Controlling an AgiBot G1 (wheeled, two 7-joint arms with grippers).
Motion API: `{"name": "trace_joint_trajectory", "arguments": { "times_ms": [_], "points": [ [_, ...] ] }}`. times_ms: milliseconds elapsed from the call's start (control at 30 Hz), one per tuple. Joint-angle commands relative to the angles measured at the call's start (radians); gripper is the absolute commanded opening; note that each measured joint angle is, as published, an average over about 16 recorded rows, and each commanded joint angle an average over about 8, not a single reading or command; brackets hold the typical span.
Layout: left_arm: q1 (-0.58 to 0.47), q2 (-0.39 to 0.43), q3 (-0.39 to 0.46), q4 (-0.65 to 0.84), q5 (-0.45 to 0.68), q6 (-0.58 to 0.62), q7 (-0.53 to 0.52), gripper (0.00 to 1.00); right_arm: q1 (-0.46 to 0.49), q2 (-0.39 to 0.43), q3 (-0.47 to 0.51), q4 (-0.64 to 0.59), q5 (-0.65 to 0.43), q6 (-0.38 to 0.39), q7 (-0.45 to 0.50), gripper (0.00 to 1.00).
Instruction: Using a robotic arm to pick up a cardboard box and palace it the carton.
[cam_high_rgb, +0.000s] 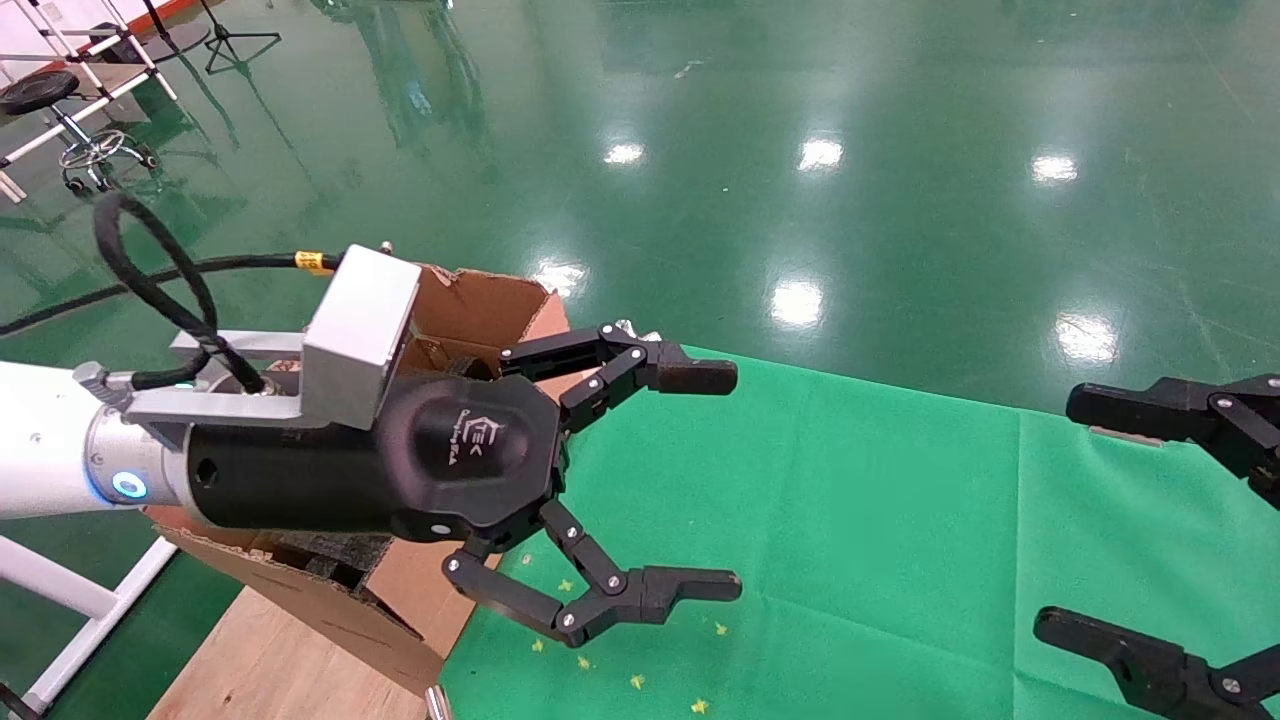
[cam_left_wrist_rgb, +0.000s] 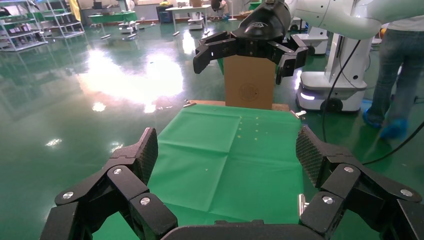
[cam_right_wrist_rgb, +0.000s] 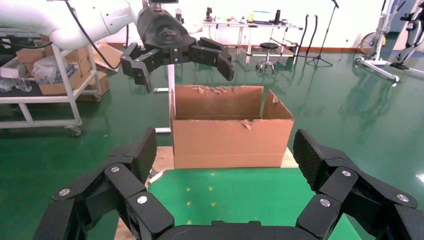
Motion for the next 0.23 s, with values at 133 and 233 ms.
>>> {"name": "trace_joint_trajectory", "arguments": {
  "times_ms": [133, 233],
  "points": [
    [0.000, 0.000, 0.000, 0.000, 0.000, 0.000, 0.000, 1.00, 0.000, 0.000, 0.000, 0.000, 0.000, 0.000, 0.000, 1.00],
    [0.000, 0.000, 0.000, 0.000, 0.000, 0.000, 0.000, 1.00, 0.000, 0.000, 0.000, 0.000, 0.000, 0.000, 0.000, 1.00]
  ]
}}
